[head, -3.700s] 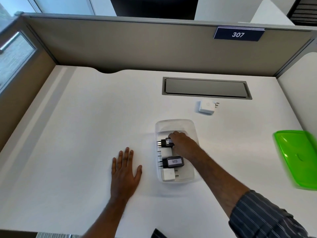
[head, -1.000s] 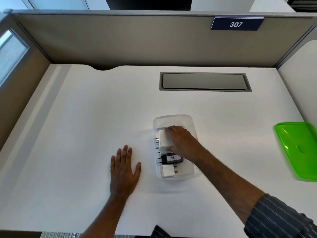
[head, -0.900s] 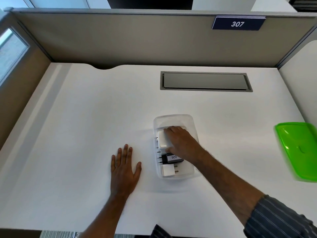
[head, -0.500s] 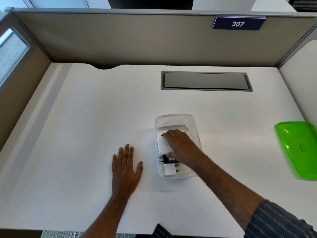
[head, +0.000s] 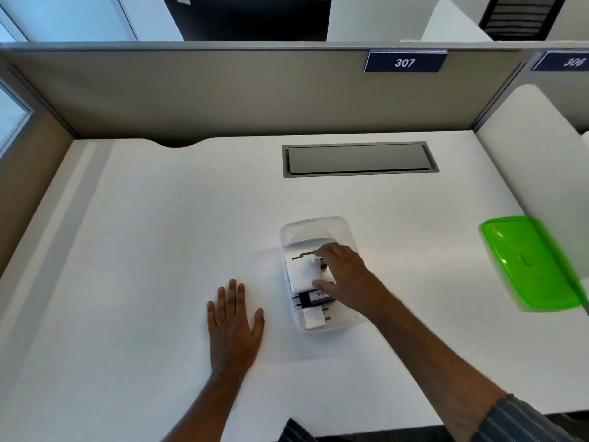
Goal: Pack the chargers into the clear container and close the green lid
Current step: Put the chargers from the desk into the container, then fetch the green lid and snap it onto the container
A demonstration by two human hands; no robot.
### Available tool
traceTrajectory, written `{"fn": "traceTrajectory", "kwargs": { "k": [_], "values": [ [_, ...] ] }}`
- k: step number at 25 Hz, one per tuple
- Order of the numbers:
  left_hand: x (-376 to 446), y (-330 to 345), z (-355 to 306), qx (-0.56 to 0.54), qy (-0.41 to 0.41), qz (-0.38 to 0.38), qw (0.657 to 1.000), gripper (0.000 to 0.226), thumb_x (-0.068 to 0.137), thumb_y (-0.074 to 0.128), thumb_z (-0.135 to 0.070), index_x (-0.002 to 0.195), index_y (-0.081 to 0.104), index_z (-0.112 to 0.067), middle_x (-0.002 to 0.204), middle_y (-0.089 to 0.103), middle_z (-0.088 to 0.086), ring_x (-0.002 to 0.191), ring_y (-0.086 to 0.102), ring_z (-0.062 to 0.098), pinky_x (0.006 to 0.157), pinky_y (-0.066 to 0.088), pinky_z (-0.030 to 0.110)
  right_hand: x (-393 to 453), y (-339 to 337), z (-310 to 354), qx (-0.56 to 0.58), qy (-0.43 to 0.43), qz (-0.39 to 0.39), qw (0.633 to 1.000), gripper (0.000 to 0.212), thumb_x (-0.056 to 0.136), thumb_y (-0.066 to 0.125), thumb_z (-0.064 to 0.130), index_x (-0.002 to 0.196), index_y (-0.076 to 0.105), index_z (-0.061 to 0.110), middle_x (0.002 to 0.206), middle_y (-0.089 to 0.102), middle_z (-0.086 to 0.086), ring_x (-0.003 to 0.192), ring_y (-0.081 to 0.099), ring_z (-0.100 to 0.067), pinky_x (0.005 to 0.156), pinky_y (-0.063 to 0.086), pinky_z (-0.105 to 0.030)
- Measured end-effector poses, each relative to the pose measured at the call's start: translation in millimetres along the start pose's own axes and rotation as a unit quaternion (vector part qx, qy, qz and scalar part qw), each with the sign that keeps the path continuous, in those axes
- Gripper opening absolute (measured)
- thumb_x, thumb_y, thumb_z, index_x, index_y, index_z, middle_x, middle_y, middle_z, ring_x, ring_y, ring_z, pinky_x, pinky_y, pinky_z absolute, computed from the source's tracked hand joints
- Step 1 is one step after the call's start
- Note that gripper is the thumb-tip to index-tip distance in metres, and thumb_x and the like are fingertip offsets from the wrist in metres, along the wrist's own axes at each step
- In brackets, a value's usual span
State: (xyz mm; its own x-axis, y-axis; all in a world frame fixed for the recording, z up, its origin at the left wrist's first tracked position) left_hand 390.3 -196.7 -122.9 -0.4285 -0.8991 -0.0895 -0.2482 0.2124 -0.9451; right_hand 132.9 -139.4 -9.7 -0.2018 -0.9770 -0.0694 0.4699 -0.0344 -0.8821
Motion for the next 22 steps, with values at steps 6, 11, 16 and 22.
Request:
{"fn": "traceTrajectory", "kwargs": {
  "k": [6, 11, 16, 22],
  "values": [
    [3, -12, -4, -0.039, -0.015, 0.034, 0.999, 0.081, 0.092, 0.025, -0.057, 0.161, 0.028, -0.015, 0.172, 0.022, 0.004, 0.16, 0.017, 0.027, 0.13, 0.012, 0.052, -31, -8, 7, 0.002, 0.022, -0.097, 0.995, 0.037, 0.088, 0.065, 0.029, 0.124, 0.062, 0.02, 0.121, 0.059, 0.005, 0.115, 0.055, -0.017, 0.099, 0.038, -0.023],
    [30, -34, -18, -0.126, -0.032, 0.053, 0.99, 0.068, 0.103, 0.047, -0.04, 0.163, 0.022, -0.02, 0.172, 0.023, 0.0, 0.159, 0.022, 0.023, 0.129, 0.014, 0.049, -52, -18, -2, -0.007, 0.044, -0.166, 0.985, 0.035, 0.09, 0.064, 0.033, 0.123, 0.06, 0.021, 0.124, 0.056, 0.006, 0.12, 0.054, -0.015, 0.101, 0.044, -0.032],
    [74, -81, -49, -0.191, -0.029, 0.005, 0.981, 0.057, 0.106, 0.044, -0.033, 0.16, 0.03, -0.022, 0.172, 0.024, -0.002, 0.155, 0.031, 0.028, 0.125, 0.022, 0.052, -74, -30, -38, -0.002, 0.101, -0.188, 0.977, 0.037, 0.095, 0.058, 0.041, 0.126, 0.057, 0.021, 0.13, 0.053, 0.004, 0.124, 0.052, -0.017, 0.103, 0.042, -0.034],
    [111, -110, -120, -0.118, 0.064, -0.019, 0.991, 0.06, 0.106, 0.04, -0.044, 0.16, 0.031, -0.02, 0.17, 0.028, 0.004, 0.156, 0.029, 0.028, 0.125, 0.023, 0.052, -105, -51, -101, 0.005, 0.172, -0.2, 0.964, 0.041, 0.098, 0.06, 0.04, 0.13, 0.058, 0.015, 0.131, 0.056, 0.0, 0.126, 0.053, -0.022, 0.105, 0.035, -0.031]
  ]
}}
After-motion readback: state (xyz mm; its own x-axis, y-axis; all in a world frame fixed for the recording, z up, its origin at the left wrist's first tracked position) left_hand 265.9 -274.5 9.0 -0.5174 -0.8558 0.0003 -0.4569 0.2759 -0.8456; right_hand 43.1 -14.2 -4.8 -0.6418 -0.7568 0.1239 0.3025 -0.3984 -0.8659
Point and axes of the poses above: each hand's wrist, its own x-axis towards the middle knuckle, its own y-axis out of the palm, z = x × y, the point moved 6 cm from there along x, towards the middle knuckle
